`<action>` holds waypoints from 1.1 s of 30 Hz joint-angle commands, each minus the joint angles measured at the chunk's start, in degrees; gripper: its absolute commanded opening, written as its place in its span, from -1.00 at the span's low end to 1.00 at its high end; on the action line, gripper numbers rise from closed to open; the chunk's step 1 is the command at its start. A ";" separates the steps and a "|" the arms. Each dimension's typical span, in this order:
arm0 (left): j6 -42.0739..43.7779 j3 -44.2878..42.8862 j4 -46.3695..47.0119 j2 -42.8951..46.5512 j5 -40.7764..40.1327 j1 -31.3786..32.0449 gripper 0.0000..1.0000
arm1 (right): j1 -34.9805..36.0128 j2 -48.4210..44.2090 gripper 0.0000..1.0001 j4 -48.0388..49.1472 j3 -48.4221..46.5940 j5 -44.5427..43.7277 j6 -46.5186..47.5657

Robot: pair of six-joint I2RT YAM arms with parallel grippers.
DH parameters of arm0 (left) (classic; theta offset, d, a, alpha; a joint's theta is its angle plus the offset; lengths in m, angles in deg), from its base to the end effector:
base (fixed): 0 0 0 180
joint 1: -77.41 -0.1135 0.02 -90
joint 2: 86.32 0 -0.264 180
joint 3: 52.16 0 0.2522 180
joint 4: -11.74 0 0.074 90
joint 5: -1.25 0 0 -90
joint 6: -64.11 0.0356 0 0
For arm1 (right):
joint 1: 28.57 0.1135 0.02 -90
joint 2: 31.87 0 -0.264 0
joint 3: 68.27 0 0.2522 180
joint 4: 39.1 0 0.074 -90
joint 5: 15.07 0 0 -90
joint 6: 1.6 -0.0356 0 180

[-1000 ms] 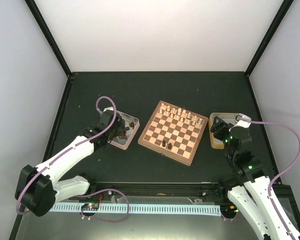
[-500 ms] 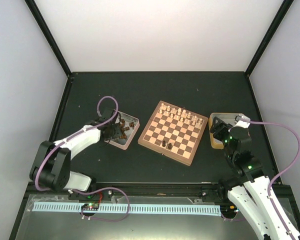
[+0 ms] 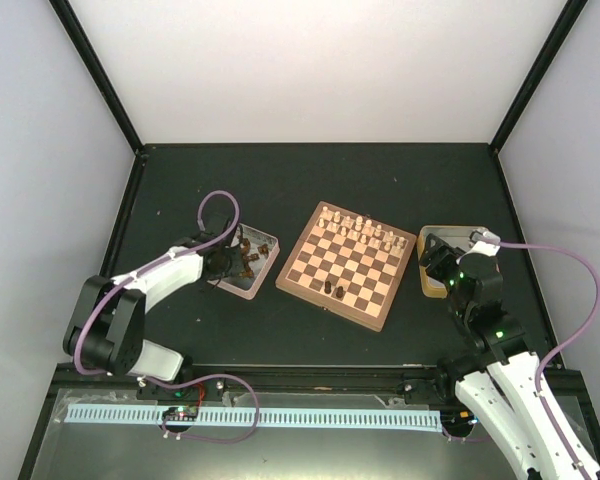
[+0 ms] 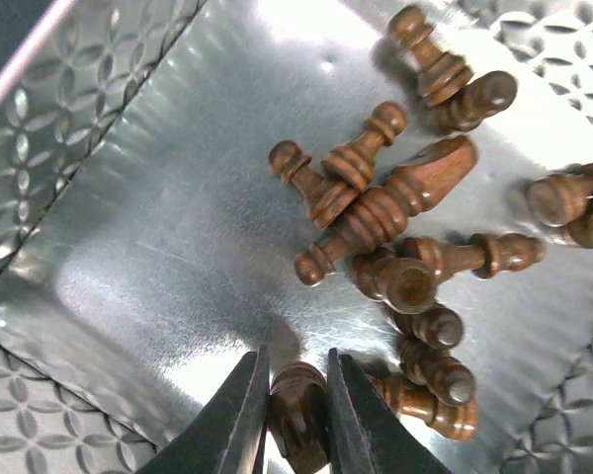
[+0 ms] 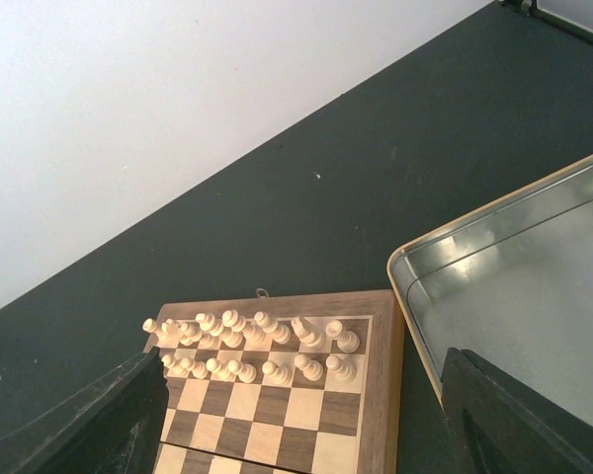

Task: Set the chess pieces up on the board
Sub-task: Pick up the chess piece from the storage box, then place the chess piece on the chessboard.

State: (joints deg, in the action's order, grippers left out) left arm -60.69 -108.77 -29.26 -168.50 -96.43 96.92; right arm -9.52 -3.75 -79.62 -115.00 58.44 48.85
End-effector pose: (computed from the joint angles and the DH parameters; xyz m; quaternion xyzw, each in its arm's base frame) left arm 0.2420 -0.0807 0.1659 -0.1434 0.9665 -0.0341 0.2102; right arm 0.1229 0.0317 0.2781 0.2249 0.7927 0.1675 0.5413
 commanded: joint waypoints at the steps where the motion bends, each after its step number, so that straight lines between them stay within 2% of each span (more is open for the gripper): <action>1: 1.50 -3.52 -1.37 3.84 1.01 -0.28 -0.91 | 0.29 0.53 0.54 1.42 0.63 -0.18 -0.60; 11: 5.56 -8.58 -4.68 7.17 9.14 2.64 -0.87 | 0.30 1.41 0.53 2.40 0.63 0.05 -0.70; 17: 7.89 -11.87 -5.84 6.20 13.10 9.06 -0.87 | 0.28 2.00 0.53 2.81 0.58 0.56 -0.92; 29: 13.13 -17.72 -4.05 -5.73 12.70 23.35 -0.84 | 0.28 2.34 0.53 2.99 0.98 0.96 -1.01; 33: 14.67 -19.55 -4.19 -9.08 11.19 26.25 -0.82 | 0.29 2.16 0.53 2.84 1.13 0.98 -1.01</action>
State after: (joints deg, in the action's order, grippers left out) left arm -48.91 -124.68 -33.39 -175.38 -84.39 120.83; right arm -9.52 -1.13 -77.90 -114.39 59.66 48.37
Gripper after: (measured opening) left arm 0.144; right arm 0.765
